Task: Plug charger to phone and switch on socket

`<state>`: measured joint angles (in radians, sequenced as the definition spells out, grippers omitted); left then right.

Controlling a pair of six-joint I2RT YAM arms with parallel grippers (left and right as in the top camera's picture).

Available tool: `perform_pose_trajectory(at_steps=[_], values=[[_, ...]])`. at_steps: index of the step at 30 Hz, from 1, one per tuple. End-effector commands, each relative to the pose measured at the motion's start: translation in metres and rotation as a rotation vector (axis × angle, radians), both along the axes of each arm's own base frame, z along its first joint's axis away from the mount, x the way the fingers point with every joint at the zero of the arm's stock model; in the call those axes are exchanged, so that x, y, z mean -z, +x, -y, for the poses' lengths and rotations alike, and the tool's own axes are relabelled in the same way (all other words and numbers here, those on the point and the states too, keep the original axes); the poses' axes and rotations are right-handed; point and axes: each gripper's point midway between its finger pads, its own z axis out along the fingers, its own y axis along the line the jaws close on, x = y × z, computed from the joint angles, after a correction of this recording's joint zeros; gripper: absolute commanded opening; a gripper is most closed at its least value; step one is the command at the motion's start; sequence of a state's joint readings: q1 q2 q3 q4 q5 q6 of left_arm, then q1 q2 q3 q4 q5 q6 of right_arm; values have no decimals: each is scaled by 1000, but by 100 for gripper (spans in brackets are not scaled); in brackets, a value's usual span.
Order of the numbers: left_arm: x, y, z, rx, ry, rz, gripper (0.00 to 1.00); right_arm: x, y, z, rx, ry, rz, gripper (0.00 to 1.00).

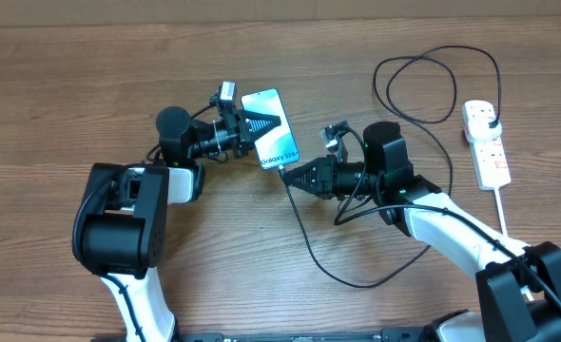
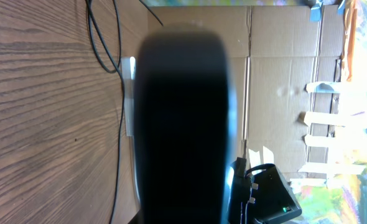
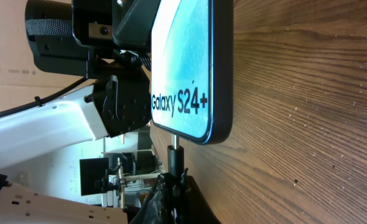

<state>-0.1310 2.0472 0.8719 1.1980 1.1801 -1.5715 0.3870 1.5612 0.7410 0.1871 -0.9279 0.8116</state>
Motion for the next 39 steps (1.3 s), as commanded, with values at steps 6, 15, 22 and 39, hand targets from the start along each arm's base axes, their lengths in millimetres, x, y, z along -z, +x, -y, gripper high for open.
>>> perform_pose_trajectory(at_steps=[6, 15, 22, 39], values=[[-3, -7, 4, 36, 4, 36, 4, -3, 7, 2, 40, -16, 19, 4], [-3, -7, 4, 37, 5, 36, 4, -2, 11, 3, 62, -18, 12, 4], [-3, -8, 4, 43, 5, 36, 4, -3, 11, 3, 63, -16, 13, 4], [-3, -9, 4, 49, 7, 44, 4, -3, 11, 4, 65, -17, 14, 4]])
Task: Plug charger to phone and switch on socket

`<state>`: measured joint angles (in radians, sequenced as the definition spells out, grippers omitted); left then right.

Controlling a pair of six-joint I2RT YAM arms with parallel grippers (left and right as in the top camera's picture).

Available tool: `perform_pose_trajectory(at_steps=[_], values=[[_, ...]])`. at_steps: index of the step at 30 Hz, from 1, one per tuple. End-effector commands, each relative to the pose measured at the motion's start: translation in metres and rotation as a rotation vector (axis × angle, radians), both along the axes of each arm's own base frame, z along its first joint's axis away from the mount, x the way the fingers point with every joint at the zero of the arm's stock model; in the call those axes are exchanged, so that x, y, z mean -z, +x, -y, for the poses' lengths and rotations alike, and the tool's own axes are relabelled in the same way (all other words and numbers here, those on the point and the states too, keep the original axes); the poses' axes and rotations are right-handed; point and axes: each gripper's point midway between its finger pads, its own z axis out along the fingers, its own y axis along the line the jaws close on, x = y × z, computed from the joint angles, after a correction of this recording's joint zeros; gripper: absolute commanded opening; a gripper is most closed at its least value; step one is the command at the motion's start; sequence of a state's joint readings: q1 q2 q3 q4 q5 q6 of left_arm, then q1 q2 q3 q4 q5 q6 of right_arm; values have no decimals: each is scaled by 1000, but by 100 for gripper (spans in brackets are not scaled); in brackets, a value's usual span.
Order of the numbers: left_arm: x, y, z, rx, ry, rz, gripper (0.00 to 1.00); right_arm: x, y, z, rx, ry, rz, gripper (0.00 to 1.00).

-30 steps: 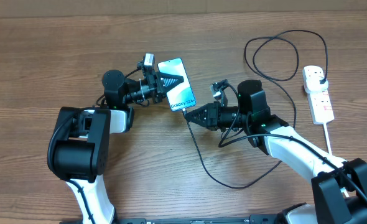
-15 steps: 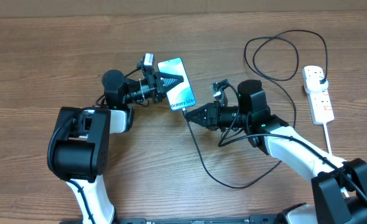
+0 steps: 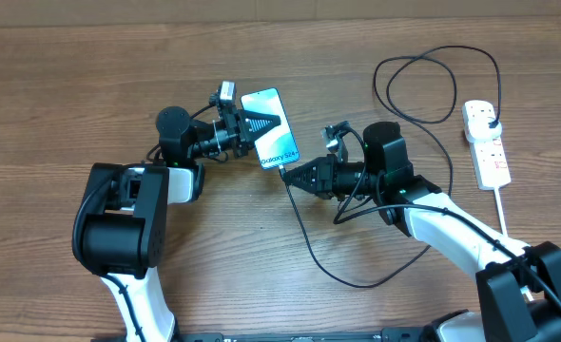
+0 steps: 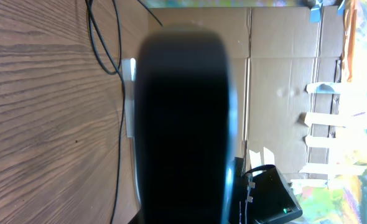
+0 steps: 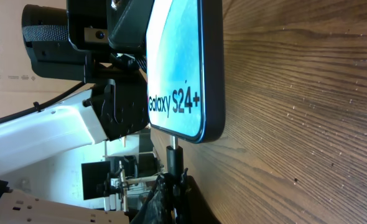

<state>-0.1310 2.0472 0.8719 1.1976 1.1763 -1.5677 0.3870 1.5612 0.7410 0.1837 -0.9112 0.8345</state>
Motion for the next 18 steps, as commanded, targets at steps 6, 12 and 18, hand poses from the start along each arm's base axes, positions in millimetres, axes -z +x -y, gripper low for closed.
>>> perform_pose_trajectory(at_steps=[6, 12, 18], values=[[-3, -10, 4, 53, 6, 41, 4, -5, 12, 6, 54, -10, 31, 4], [-3, -10, 4, 53, 6, 41, 4, -5, 13, 7, 60, -10, 31, 4], [-3, -10, 4, 53, 6, 41, 4, -5, 13, 7, 60, -9, 27, 4]])
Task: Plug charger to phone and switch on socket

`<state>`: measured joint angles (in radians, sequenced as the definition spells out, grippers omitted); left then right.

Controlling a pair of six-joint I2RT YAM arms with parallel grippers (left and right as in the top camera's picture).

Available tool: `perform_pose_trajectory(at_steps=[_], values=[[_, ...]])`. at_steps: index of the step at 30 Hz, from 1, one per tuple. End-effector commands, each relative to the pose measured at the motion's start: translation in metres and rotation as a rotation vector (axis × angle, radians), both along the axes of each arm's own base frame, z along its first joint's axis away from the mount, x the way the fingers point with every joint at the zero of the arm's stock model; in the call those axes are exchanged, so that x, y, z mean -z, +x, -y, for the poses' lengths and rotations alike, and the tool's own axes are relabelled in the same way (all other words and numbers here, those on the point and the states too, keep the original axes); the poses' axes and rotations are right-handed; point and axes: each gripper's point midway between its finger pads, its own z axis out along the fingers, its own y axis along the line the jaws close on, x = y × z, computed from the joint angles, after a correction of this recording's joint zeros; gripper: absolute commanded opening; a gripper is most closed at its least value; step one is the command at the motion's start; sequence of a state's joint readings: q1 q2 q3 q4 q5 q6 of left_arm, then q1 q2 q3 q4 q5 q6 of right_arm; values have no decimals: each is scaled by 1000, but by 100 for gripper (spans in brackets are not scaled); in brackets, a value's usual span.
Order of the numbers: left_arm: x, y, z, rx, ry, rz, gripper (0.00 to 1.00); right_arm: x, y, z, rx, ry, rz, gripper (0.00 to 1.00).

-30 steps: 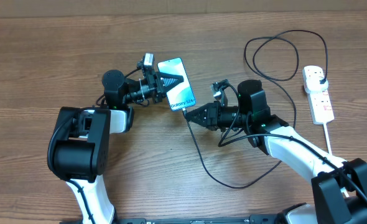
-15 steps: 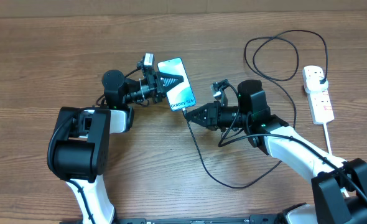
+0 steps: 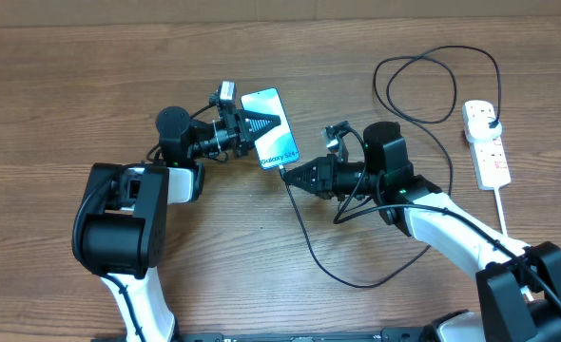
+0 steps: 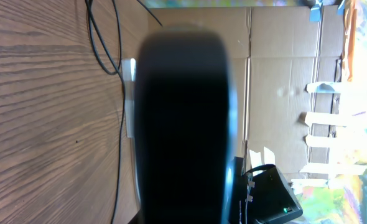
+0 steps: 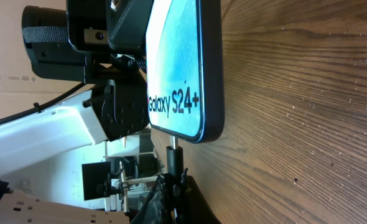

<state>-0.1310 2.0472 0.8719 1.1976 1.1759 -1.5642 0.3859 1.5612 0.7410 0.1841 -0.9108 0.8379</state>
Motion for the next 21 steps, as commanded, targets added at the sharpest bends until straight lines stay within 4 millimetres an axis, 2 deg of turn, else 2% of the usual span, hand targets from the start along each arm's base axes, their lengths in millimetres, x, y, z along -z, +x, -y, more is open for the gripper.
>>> perform_pose_trajectory(at_steps=[1, 21], values=[[-3, -10, 4, 53, 5, 37, 4, -5, 13, 7, 58, -10, 30, 4], [-3, -5, -1, 31, 5, 36, 4, -5, 12, 7, 55, -8, 29, 4]])
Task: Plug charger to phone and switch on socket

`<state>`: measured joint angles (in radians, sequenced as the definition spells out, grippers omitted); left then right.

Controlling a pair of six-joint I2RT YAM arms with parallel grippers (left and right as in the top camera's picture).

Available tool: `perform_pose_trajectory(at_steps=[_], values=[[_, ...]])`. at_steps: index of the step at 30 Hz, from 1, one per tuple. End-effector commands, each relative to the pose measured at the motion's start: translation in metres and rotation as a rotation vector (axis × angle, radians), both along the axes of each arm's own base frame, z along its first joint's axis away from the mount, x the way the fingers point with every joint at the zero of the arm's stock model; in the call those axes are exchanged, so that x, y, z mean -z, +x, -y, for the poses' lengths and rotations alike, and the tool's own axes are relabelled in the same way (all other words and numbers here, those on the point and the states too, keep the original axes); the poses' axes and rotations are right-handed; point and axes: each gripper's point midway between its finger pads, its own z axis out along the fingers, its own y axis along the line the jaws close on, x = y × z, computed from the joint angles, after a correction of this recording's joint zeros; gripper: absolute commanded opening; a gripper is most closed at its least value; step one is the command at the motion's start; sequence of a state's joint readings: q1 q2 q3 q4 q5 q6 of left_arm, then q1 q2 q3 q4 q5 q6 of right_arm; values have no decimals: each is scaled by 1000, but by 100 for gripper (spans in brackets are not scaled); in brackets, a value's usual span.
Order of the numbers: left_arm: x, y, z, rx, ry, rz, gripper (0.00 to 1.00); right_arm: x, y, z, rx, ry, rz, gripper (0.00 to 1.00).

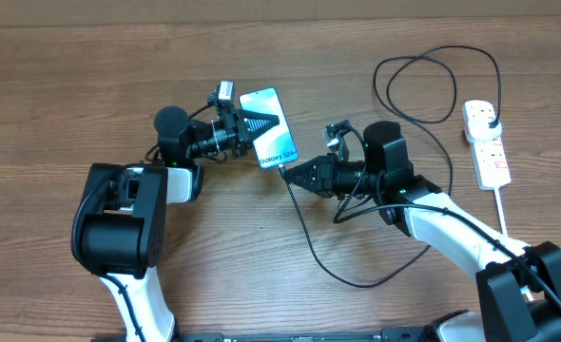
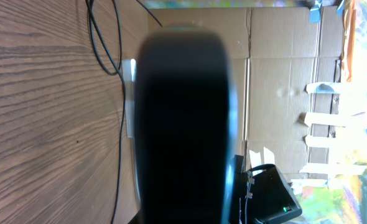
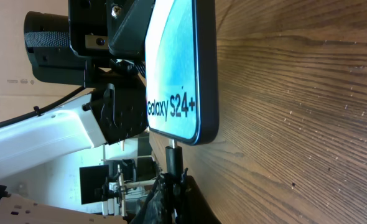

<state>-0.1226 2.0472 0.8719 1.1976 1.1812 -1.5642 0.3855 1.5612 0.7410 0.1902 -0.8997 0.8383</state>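
Note:
The phone [image 1: 272,133], its blue screen reading "Galaxy S24+" [image 3: 177,68], is held off the table by my left gripper [image 1: 252,124], shut on its left edge. In the left wrist view its dark back [image 2: 182,124] fills the middle. My right gripper [image 1: 294,175] is shut on the black charger plug [image 3: 173,160], whose metal tip touches the phone's bottom edge. The black cable [image 1: 309,247] loops across the table to the white socket strip [image 1: 486,144] at the right.
The cable's big loop [image 1: 433,85] lies at the back right beside the socket strip. Cardboard boxes [image 2: 283,74] stand behind the table. The wooden table [image 1: 71,85] stretches left of the arms.
The phone has shifted slightly against the plug; in the right wrist view its bottom edge sits a bit higher and more to the left. Both grippers keep their hold.
At every earlier moment my left gripper held the phone up and my right gripper held the plug just under its bottom edge. The phone's tilt changed a little each time. The plug tip stays at the bottom edge now.

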Motion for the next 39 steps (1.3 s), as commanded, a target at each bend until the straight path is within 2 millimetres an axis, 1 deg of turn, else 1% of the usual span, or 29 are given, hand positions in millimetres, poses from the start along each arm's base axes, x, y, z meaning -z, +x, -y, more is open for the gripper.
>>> perform_pose_trajectory(at_steps=[1, 9, 19, 29, 39], values=[[-3, -6, 2, 32, 5, 36, 4, -5, 10, 6, 45, -5, 21, 4], [-3, -6, 2, 36, 5, 36, 4, -4, 11, 7, 52, -8, 21, 4], [-3, -9, 3, 49, 5, 37, 4, -3, 19, 9, 99, -24, 19, 4], [-3, -16, 16, 84, 5, 39, 4, -3, 26, 11, 140, -30, 24, 4], [-3, -26, 20, 138, 14, 80, 4, -3, 30, 13, 166, -38, 33, 4]])
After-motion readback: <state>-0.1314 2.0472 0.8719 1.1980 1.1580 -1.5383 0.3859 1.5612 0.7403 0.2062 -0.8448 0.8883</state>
